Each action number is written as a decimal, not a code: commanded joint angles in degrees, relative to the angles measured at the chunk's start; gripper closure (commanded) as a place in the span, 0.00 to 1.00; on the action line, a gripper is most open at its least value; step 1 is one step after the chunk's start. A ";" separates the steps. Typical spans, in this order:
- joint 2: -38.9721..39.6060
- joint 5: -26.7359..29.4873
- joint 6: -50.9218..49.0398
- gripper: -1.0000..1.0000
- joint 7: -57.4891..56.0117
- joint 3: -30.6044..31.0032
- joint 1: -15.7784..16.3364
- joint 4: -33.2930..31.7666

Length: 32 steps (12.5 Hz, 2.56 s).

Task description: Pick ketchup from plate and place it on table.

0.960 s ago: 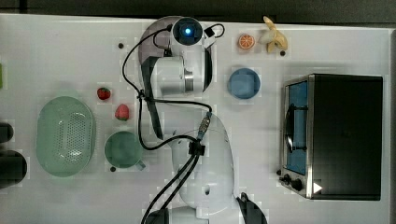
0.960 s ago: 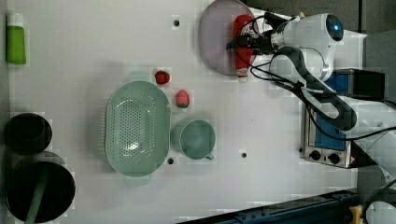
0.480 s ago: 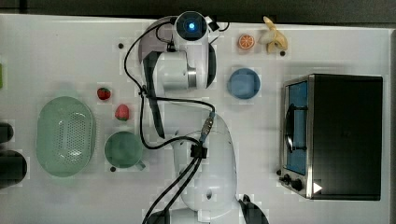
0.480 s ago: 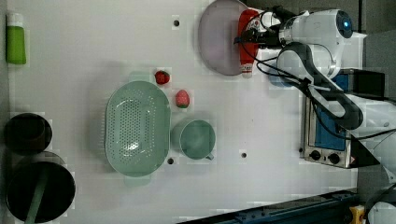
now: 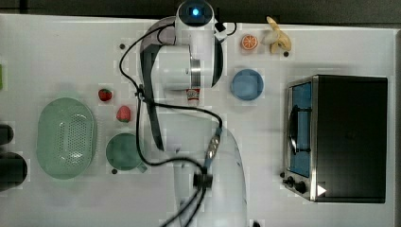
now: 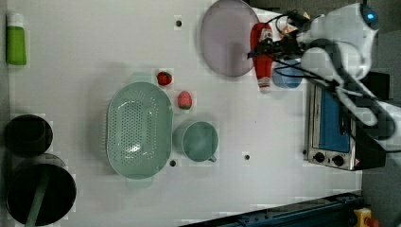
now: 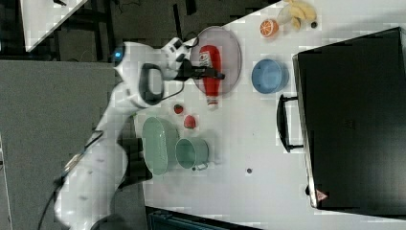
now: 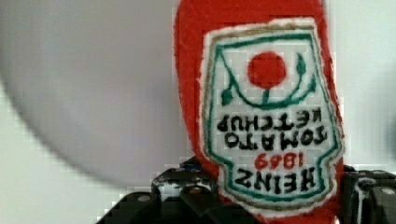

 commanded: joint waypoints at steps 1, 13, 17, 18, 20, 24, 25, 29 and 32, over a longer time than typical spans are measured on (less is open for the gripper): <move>-13.37 3.45 -7.07 0.36 -1.45 -0.31 -3.07 1.19; -38.77 4.21 -2.34 0.36 -1.45 -1.77 -8.87 -34.13; -36.69 4.22 10.83 0.36 -1.43 -1.23 -8.45 -44.48; -35.23 4.22 11.83 0.36 -1.30 -0.99 -8.44 -45.31; -31.73 4.22 12.66 0.36 -1.04 -0.77 -8.39 -45.29; -27.49 4.22 17.34 0.22 -1.04 -0.58 -8.24 -45.45; -27.59 4.22 17.36 0.11 -1.03 -0.55 -8.24 -45.42; -30.60 4.22 16.59 0.00 -0.59 -0.24 -8.24 -43.53; -35.65 4.22 12.48 0.00 5.63 -0.09 -8.23 -38.89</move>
